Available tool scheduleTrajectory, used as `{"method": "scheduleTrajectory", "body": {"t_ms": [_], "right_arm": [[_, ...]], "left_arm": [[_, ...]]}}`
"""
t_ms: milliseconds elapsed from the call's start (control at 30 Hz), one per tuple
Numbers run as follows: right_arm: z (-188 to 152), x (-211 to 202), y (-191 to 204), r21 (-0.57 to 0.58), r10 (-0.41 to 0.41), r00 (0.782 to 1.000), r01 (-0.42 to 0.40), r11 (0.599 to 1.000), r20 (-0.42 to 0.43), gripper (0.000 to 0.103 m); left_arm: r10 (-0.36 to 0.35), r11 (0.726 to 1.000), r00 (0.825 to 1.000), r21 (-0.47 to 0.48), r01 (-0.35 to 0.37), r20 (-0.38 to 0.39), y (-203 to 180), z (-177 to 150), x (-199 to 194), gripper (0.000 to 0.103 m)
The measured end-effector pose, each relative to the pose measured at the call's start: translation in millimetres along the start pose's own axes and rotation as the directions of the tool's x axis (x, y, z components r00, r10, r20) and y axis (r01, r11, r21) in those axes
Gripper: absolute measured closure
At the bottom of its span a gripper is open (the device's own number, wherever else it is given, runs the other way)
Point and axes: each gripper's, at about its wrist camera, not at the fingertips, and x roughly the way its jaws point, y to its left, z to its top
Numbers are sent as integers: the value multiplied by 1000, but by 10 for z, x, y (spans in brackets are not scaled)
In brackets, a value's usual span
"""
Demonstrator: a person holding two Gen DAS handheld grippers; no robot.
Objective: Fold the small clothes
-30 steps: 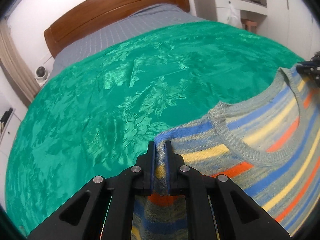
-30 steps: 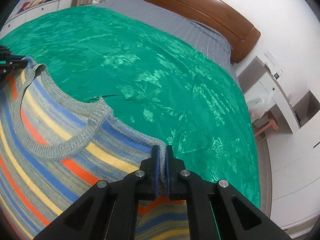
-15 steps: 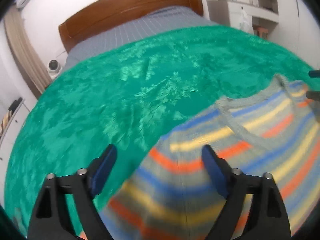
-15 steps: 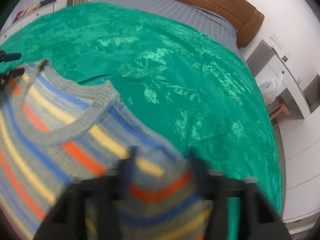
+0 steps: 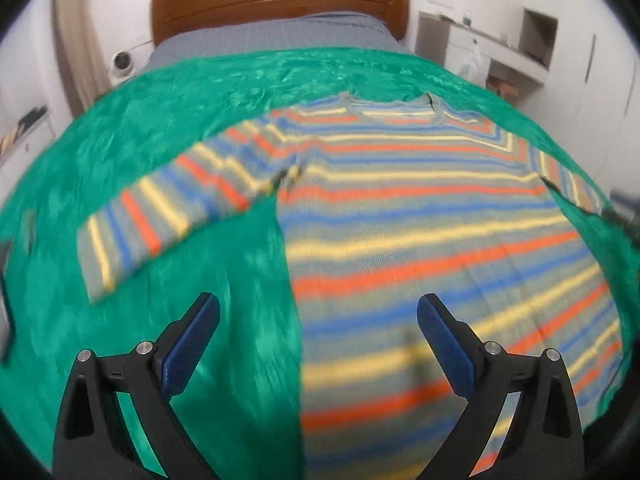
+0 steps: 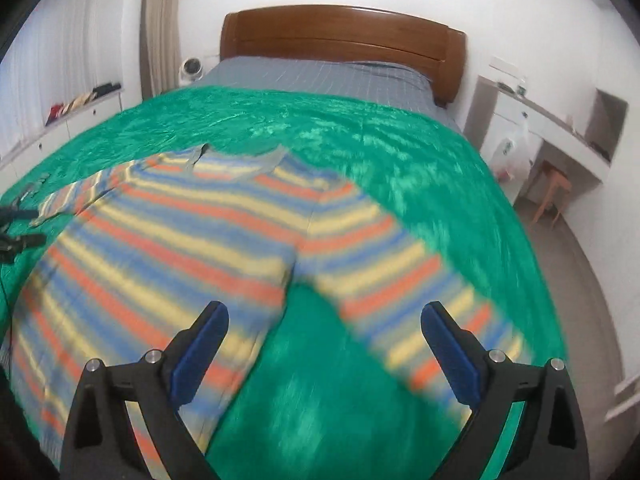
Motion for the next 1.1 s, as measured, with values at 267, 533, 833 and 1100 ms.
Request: {"method": "scheduleTrajectory", "body": {"t_ms": [267, 533, 833, 1100], "right_arm": [[-528, 229, -269, 263, -28, 1000, 30, 964, -13, 7], [-723, 401, -520, 375, 55, 999, -49, 926, -5, 4], [-738, 416, -528, 381, 70, 997, -73, 922, 21, 2], [-741, 401, -545, 389, 79, 996, -84, 917, 30, 1]], "left_arm": [[55, 996, 993, -78, -48, 101, 207, 105, 177, 3], [26, 973, 996, -231, -6, 84, 638, -36, 585, 1], [97, 978, 992, -193, -79, 85, 536, -80, 617, 0], [78, 978, 992, -200, -57, 96, 570, -111, 618, 0]]}}
